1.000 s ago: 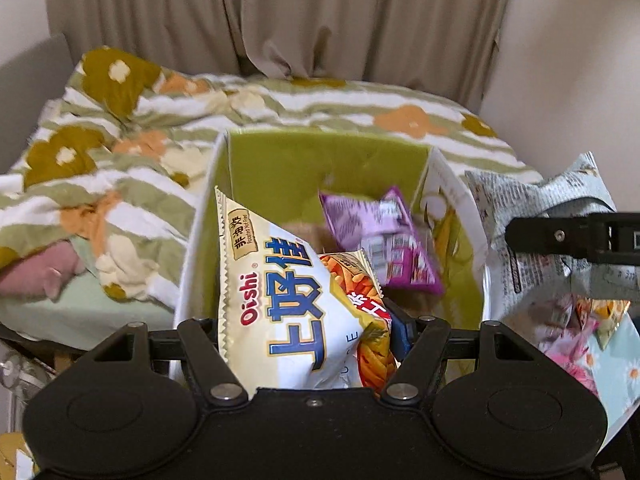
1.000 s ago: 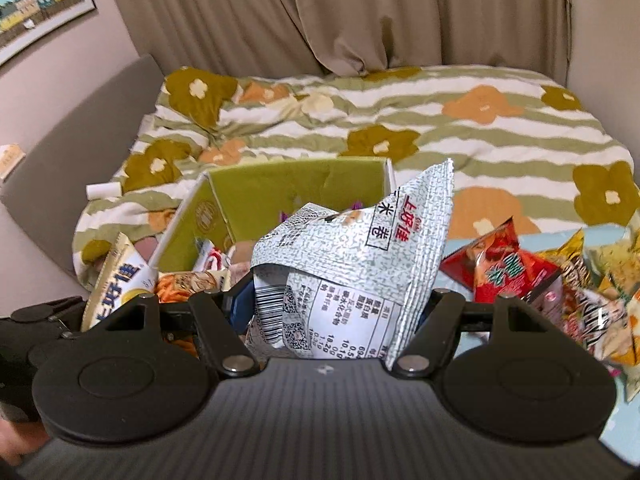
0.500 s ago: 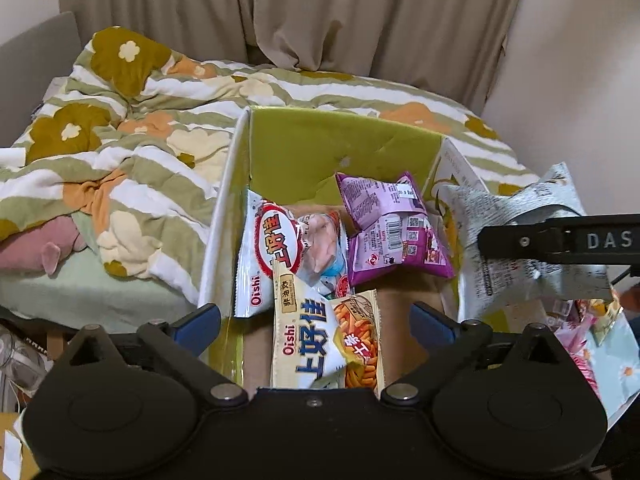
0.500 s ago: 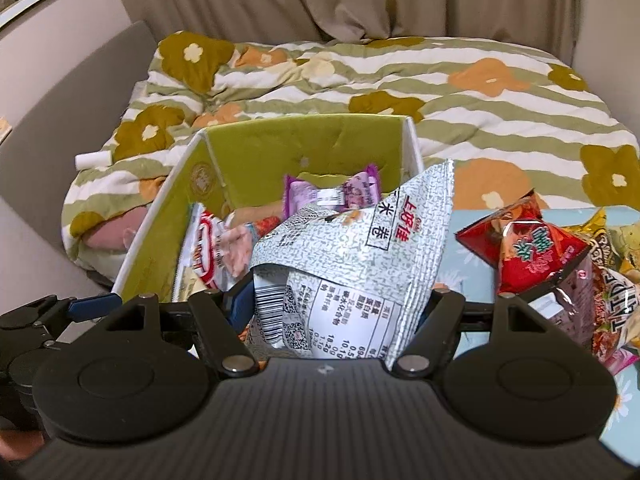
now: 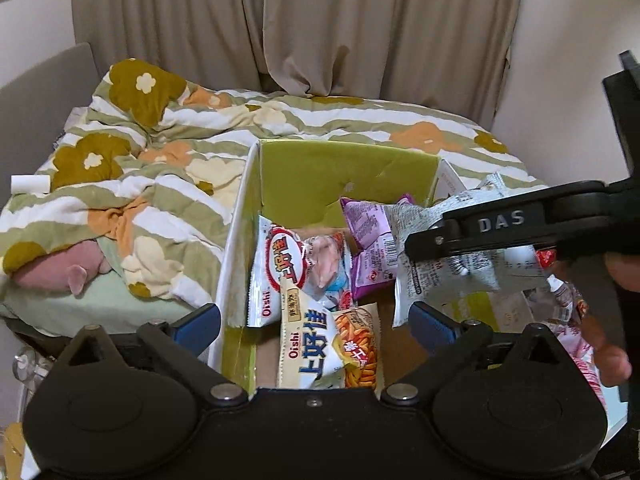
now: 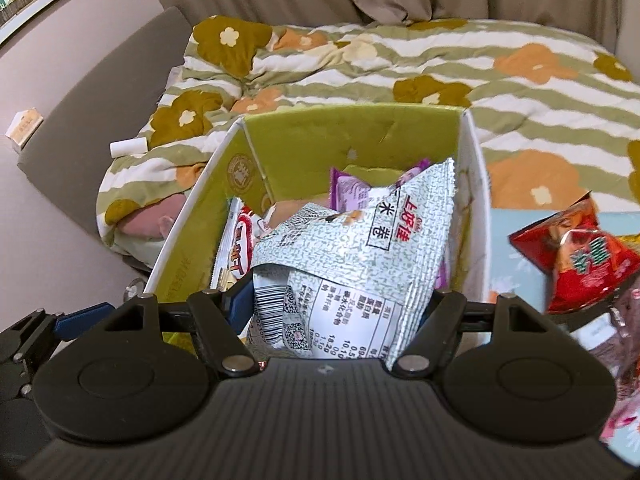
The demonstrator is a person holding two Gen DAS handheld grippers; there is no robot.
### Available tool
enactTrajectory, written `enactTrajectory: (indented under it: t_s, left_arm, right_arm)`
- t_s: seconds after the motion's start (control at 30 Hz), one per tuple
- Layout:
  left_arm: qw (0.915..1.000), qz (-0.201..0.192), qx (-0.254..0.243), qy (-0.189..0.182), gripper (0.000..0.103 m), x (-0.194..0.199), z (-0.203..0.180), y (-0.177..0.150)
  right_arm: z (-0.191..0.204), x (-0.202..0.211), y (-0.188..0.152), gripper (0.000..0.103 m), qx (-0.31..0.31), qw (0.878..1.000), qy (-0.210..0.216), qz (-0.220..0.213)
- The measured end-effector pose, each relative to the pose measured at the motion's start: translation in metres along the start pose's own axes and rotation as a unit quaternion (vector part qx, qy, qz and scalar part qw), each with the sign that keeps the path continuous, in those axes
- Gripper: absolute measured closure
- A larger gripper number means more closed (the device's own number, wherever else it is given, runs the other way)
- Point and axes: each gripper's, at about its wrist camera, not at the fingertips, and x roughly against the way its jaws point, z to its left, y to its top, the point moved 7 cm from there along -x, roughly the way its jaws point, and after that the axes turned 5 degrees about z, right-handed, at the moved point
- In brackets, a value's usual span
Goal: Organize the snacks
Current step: 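Carry both bags into the yellow box and open both tools, then move both open tools back from the box to the snack pile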
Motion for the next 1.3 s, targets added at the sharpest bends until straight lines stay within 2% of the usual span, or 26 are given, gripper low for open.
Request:
enactTrajectory:
  t_s: [0.03, 0.07, 0.1, 0.37, 0.6, 0.83, 1.03, 1.3]
  left_arm:
    - [1.0, 0.0, 0.001, 0.001, 0.001, 0.0, 0.001, 0.0]
    - [1.0, 0.0, 0.003, 0.001, 0.001, 0.001, 0.002, -0.001]
    - [1.0, 0.0, 0.005, 0.002, 0.001, 0.001, 0.003, -0.001]
    - [0.9999, 0.006, 0.011, 0.006, 0.001, -0.001, 0.005, -0.007]
    - [0.9999, 0.002, 0.015, 0.001, 0.001, 0.006, 0.003, -0.006]
    - [0.9998, -0.016, 0.006, -0.007, 0.001, 0.029, -0.006, -0.001]
    - [0.9992, -0.029, -0.017, -0.02, 0.001, 0.05, -0.022, 0.004]
    - [0.9962, -0.036, -0.053, -0.06, 0.001, 0.065, -0.054, 0.006]
  right_arm:
    - [-0.001, -0.003, 0.0, 0.013, -0.002, 1.0, 0.002, 0.0]
    - [-0.002, -0.007, -0.001, 0.004, -0.006, 1.0, 0.003, 0.003]
    - [-0.003, -0.01, 0.0, 0.0, -0.012, 1.0, 0.003, 0.005]
    - [-0.01, -0.011, -0.009, 0.0, -0.013, 1.0, -0.016, -0.011]
    - [-0.009, 0.005, -0.011, 0.0, -0.004, 1.0, -0.015, -0.023]
    - [-0.005, 0.04, -0.017, 0.0, 0.004, 0.999, -0.017, -0.043]
    - [-0.008, 0.083, -0.025, 0.0, -0.01, 0.997, -0.022, -0.077]
    - [-0.035, 0.142, -0.046, 0.0, -0.04, 0.99, -0.065, -0.116]
